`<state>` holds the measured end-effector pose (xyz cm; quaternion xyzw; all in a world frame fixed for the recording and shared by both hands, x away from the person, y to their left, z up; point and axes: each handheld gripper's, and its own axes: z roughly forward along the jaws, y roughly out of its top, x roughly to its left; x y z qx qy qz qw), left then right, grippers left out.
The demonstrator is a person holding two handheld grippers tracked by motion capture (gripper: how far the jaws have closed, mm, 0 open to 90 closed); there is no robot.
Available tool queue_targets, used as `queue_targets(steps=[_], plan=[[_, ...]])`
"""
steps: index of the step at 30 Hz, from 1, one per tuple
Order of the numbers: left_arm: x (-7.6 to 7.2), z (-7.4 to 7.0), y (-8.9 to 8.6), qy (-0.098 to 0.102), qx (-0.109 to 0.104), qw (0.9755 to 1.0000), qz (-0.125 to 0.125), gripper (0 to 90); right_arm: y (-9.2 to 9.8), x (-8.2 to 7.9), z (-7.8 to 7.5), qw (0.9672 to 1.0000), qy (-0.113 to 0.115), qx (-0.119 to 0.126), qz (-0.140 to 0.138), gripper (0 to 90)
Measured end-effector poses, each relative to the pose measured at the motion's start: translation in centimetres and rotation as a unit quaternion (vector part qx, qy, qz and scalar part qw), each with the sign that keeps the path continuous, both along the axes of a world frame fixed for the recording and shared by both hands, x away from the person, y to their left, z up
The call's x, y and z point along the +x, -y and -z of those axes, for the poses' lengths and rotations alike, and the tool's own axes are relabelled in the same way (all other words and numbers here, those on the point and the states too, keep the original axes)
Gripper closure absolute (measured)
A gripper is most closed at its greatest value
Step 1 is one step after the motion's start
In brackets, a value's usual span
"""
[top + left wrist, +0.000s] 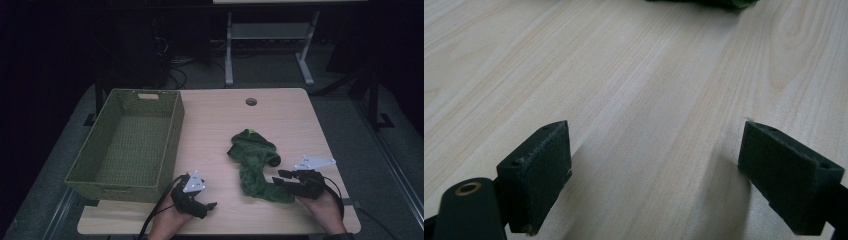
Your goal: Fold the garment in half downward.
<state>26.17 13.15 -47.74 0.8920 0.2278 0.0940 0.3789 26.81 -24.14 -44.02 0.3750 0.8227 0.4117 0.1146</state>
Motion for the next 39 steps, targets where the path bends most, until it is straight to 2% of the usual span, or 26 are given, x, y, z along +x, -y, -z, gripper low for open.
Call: queue_targets(steps=[7,12,20,25,32,35,38,39], plan=[[0.0,0.0,0.0,0.0,0.0,1.0,-0.001,12.9,2.4,-1.9,0.6,0.9996,0.003,-0.021,0.019,56.6],[0.0,0.0,0.0,0.0,0.0,1.0,-0.001,12.9,3.6,-3.2,0.9,0.9994,-0.002,-0.022,0.026,54.9],[0.0,0.0,0.0,-0.001,0.001,1.0,-0.001,12.9,4.6,-5.3,2.2,0.999,-0.033,-0.016,0.026,50.9],[0.0,0.0,0.0,-0.001,0.002,1.0,-0.001,12.9,4.7,-5.7,2.6,0.9987,-0.044,-0.01,0.024,50.1],[0.1,0.0,0.0,0.0,0.002,1.0,-0.002,12.9,4.1,-5.1,2.9,0.9982,-0.058,-0.007,0.014,49.7],[0.1,0.0,0.0,0.001,0.002,1.0,-0.003,12.9,4.0,-4.9,3.0,0.9981,-0.061,-0.003,0.01,54.0],[0.1,0.0,0.0,0.001,0.003,1.0,-0.003,12.9,3.7,-4.7,3.0,0.9977,-0.068,-0.001,0.004,74.5],[0.1,0.0,0.0,0.001,0.003,1.0,-0.003,12.9,3.7,-4.7,3.0,0.9977,-0.068,-0.001,0.004,74.5]])
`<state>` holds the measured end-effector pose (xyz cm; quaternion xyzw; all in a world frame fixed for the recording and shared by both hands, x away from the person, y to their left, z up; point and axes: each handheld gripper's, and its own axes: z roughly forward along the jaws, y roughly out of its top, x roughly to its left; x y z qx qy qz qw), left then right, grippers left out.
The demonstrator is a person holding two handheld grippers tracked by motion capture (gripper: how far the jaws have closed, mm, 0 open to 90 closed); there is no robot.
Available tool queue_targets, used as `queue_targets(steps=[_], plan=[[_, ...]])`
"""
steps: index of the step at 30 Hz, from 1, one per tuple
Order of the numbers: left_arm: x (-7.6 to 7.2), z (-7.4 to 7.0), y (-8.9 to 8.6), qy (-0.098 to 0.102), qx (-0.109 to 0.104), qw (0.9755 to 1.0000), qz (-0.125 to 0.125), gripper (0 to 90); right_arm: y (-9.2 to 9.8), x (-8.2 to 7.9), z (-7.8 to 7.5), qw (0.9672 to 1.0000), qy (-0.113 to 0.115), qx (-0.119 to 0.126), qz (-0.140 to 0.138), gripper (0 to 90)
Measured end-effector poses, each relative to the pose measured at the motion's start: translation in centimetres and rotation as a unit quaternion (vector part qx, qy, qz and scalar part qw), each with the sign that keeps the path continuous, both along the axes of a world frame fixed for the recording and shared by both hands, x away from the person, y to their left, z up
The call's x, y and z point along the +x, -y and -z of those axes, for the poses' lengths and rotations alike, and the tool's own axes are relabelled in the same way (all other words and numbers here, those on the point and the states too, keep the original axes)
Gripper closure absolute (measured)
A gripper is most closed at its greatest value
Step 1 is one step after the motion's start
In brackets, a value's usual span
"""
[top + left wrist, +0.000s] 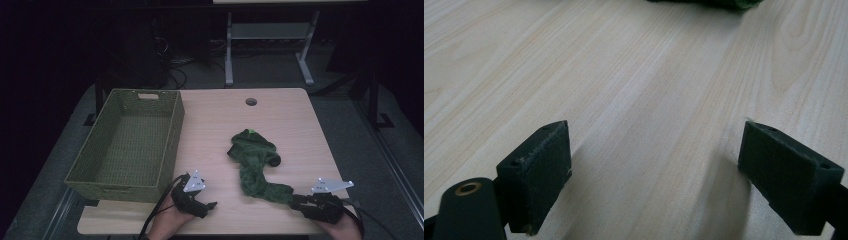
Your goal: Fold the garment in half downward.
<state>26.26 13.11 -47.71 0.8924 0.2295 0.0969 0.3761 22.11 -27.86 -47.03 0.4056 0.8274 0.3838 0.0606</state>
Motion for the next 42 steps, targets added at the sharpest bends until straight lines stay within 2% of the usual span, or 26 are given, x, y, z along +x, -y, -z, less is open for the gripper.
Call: queue_targets(steps=[1,2,7,11,14,15,16,17,20,26,27,31,35,39,40,42], plan=[[0.0,0.0,0.0,0.0,0.0,1.0,0.0,12.9,0.0,0.0,-0.1,1.0,0.004,-0.002,-0.002,81.5],[0.0,0.0,0.0,0.0,-0.001,1.0,0.0,12.9,0.1,0.0,-0.2,1.0,0.003,-0.004,-0.001,82.8],[0.0,0.0,0.0,-0.001,-0.001,1.0,0.0,12.9,1.1,-0.1,-0.7,0.9998,0.016,-0.011,0.01,83.5],[0.0,0.0,0.0,-0.001,-0.001,1.0,0.0,12.9,3.3,-0.6,-1.6,0.9986,0.031,-0.023,0.035,83.4],[0.0,0.0,0.0,-0.001,-0.001,1.0,0.0,12.9,3.9,-0.9,-2.0,0.9983,0.038,-0.023,0.038,83.4],[0.0,0.0,0.0,-0.002,-0.001,1.0,-0.001,12.9,3.9,-1.1,-2.5,0.9978,0.052,-0.025,0.032,83.3],[0.0,0.0,0.0,-0.002,-0.001,1.0,-0.001,12.9,3.9,-1.1,-2.5,0.9978,0.052,-0.025,0.032,83.3],[0.0,0.0,0.0,-0.001,-0.001,1.0,0.0,12.9,3.6,-1.2,-3.3,0.9974,0.065,-0.022,0.021,83.3],[0.0,0.0,0.0,-0.001,-0.001,1.0,0.0,12.9,2.5,-0.9,-4.4,0.9963,0.084,-0.02,0.0,83.4],[0.0,0.0,0.0,-0.001,-0.001,1.0,0.0,12.9,0.5,-0.1,-5.8,0.9943,0.1,-0.014,-0.034,83.4],[0.0,0.0,0.0,-0.001,-0.001,1.0,0.0,12.9,-0.5,0.5,-6.3,0.9925,0.11,-0.016,-0.051,83.4],[0.0,0.0,0.0,-0.001,-0.002,1.0,-0.001,12.9,-2.5,1.5,-6.8,0.9905,0.111,-0.021,-0.079,82.8],[0.0,0.0,0.0,-0.002,-0.002,1.0,-0.002,12.9,-5.0,2.7,-6.5,0.9879,0.105,-0.026,-0.112,82.7],[0.0,0.0,0.0,-0.001,-0.003,1.0,-0.001,12.9,-7.1,3.9,-5.9,0.9872,0.09,-0.032,-0.128,82.8],[0.0,0.0,0.0,-0.001,-0.003,1.0,-0.001,12.9,-7.1,3.9,-5.9,0.9872,0.09,-0.032,-0.128,82.8],[0.0,0.0,0.0,-0.002,-0.003,1.0,-0.002,12.9,-8.5,4.8,-5.4,0.9866,0.082,-0.038,-0.136,82.8]])
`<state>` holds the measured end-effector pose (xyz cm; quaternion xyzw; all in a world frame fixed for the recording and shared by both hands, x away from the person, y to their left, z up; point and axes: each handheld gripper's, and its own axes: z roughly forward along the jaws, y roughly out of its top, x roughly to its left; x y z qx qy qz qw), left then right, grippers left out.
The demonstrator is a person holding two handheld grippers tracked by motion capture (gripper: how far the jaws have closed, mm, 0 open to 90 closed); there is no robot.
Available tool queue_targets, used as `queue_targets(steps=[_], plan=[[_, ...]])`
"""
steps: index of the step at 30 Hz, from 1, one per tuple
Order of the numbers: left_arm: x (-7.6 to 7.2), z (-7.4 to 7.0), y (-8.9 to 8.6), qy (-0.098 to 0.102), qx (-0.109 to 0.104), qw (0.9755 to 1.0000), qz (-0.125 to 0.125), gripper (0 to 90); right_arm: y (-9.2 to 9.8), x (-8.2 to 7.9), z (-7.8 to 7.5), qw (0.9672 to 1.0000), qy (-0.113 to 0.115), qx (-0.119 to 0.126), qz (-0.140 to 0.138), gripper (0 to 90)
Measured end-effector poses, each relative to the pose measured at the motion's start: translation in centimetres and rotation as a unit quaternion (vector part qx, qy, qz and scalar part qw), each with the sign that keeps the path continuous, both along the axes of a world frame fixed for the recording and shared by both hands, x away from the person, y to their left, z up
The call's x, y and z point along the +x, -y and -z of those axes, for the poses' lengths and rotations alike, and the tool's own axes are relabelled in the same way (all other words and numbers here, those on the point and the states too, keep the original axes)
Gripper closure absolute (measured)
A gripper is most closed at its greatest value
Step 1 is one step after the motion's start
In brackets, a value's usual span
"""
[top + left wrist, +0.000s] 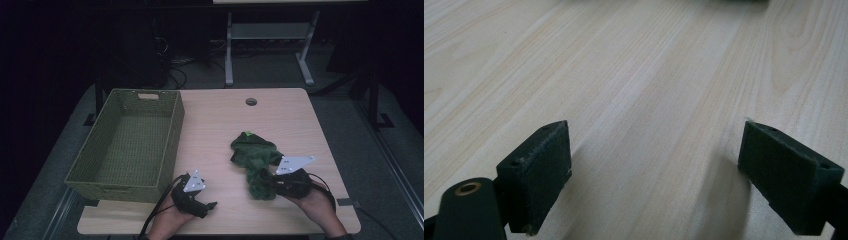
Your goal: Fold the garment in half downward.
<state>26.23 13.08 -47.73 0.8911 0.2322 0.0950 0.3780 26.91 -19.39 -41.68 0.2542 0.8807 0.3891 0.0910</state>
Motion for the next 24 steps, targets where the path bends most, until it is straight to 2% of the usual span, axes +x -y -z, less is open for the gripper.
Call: queue_targets(steps=[6,8,9,11,12,14,15,16,17,19,22,24], plan=[[0.0,0.0,0.0,0.001,0.0,1.0,0.0,12.9,-1.9,1.4,1.4,0.9998,-0.014,-0.01,-0.005,81.6],[0.0,0.0,0.0,0.0,0.0,1.0,0.0,12.9,-2.1,1.5,1.5,0.9998,-0.016,-0.007,-0.003,76.5],[0.0,0.0,0.0,0.0,0.0,1.0,0.0,12.9,-2.1,1.4,1.3,0.9999,-0.013,-0.005,-0.003,70.8],[0.0,0.0,0.0,0.0,0.0,1.0,0.0,12.9,-2.1,1.4,1.1,0.9999,-0.011,0.0,-0.002,68.2],[0.0,0.0,0.0,0.002,0.001,1.0,0.001,12.9,-1.9,1.3,0.5,1.0,0.0,0.009,0.0,66.1],[0.1,0.0,0.0,0.002,0.001,1.0,0.001,12.8,-1.5,1.1,-0.2,0.9995,0.008,0.029,0.007,67.9],[0.1,0.0,0.0,0.002,0.001,1.0,0.001,12.8,-1.5,1.1,-0.2,0.9995,0.008,0.029,0.007,67.9],[0.1,0.0,0.0,0.002,0.001,1.0,0.001,12.8,-1.0,1.2,-0.7,0.9989,0.024,0.036,0.017,73.3],[0.1,0.0,0.0,0.002,0.001,1.0,0.001,12.8,-1.0,1.2,-0.7,0.9989,0.024,0.036,0.017,73.3],[0.1,0.0,0.0,0.004,0.001,1.0,0.002,12.8,-0.4,1.7,-0.5,0.9985,0.018,0.036,0.036,81.2],[0.0,0.0,0.0,0.001,0.002,1.0,0.002,12.8,-0.3,2.0,0.4,0.9988,0.006,0.029,0.04,84.4],[0.1,0.0,0.0,0.001,0.002,1.0,0.002,12.8,-0.5,2.5,1.7,0.9991,-0.014,0.017,0.036,88.3]])
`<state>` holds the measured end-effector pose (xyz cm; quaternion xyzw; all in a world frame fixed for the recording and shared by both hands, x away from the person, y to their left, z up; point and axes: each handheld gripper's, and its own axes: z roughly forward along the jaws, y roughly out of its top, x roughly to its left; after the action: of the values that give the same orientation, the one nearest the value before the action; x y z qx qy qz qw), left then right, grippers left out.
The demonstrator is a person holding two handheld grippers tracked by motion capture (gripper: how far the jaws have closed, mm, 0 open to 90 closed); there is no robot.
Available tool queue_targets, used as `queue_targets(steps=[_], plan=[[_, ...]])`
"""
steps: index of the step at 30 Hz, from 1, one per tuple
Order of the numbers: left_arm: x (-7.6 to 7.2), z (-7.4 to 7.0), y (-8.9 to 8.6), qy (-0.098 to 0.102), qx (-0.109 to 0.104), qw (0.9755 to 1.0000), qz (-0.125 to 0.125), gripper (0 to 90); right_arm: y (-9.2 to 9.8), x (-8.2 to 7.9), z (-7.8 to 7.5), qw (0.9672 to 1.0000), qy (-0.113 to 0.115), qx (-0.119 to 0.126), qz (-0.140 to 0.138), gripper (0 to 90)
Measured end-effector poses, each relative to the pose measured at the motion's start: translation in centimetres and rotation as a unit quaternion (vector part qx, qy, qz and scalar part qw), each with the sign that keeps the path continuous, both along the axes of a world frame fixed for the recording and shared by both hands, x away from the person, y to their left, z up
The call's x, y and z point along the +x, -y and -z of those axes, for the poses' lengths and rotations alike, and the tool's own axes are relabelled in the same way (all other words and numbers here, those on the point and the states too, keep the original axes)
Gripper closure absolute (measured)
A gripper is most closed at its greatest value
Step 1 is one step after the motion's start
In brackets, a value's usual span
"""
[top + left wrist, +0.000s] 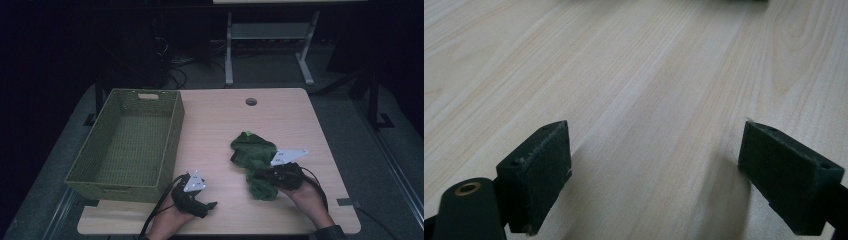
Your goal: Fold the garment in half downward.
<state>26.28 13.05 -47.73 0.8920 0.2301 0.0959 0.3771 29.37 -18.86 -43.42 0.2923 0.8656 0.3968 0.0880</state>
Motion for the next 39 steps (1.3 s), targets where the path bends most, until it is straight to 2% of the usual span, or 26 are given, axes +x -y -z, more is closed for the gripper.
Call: queue_targets(steps=[3,4,5,6,7,8,9,13,16,17,21,22,24,31,36,39], plan=[[0.0,0.0,0.0,0.0,0.0,1.0,0.0,12.8,-0.4,0.3,1.0,0.9998,-0.019,-0.006,-0.007,89.6],[0.0,0.0,0.0,0.0,0.0,1.0,0.0,12.8,-0.4,0.3,1.0,0.9998,-0.019,-0.006,-0.007,89.6],[0.0,0.0,0.0,0.0,0.0,1.0,0.0,12.8,-0.7,0.4,1.4,0.9993,-0.036,-0.007,-0.012,89.9],[0.0,0.0,0.0,0.0,0.0,1.0,0.0,12.8,-0.7,0.4,1.4,0.9993,-0.036,-0.007,-0.012,89.9],[0.0,0.0,0.0,0.0,0.0,1.0,0.0,12.8,-1.2,0.4,1.8,0.9985,-0.051,-0.004,-0.02,90.0],[0.0,0.0,0.0,0.0,0.0,1.0,0.0,12.8,-1.2,0.4,1.8,0.9985,-0.051,-0.004,-0.02,90.0],[0.0,0.0,0.0,0.0,0.0,1.0,0.0,12.9,-1.7,0.2,2.0,0.9978,-0.061,-0.007,-0.024,90.0],[0.0,0.0,0.0,0.0,0.0,1.0,0.0,12.8,-2.1,0.1,2.1,0.9978,-0.06,-0.013,-0.026,90.0],[0.0,0.0,0.0,-0.001,-0.001,1.0,-0.001,12.7,-2.0,0.0,1.9,0.9982,-0.051,-0.014,-0.029,89.7],[0.1,0.0,0.0,-0.002,-0.003,1.0,-0.003,12.8,-1.9,-0.1,1.5,0.9985,-0.045,-0.015,-0.027,85.3],[0.2,0.0,-0.1,-0.007,-0.009,0.9999,-0.011,13.3,-1.4,-0.3,0.5,0.9996,-0.018,-0.007,-0.02,77.6],[0.2,0.0,-0.1,-0.007,-0.009,0.9999,-0.011,13.5,-1.4,-0.3,0.5,0.9996,-0.018,-0.007,-0.02,77.6],[0.5,-0.1,-0.1,-0.013,-0.018,0.9996,-0.018,13.6,-1.0,-0.5,-0.1,0.9999,-0.013,0.005,-0.008,71.4],[1.0,-0.9,0.6,-0.02,-0.011,0.9997,-0.011,14.7,-0.2,-0.4,-1.6,0.9999,0.005,0.015,0.007,59.4],[1.5,-1.7,1.2,-0.021,-0.015,0.9997,-0.004,19.7,0.3,-0.1,-2.0,0.9997,0.007,0.018,0.017,57.5],[2.1,-2.3,1.6,-0.02,-0.021,0.9996,-0.002,22.0,1.0,0.4,-2.5,0.9992,0.017,0.024,0.026,56.9]])
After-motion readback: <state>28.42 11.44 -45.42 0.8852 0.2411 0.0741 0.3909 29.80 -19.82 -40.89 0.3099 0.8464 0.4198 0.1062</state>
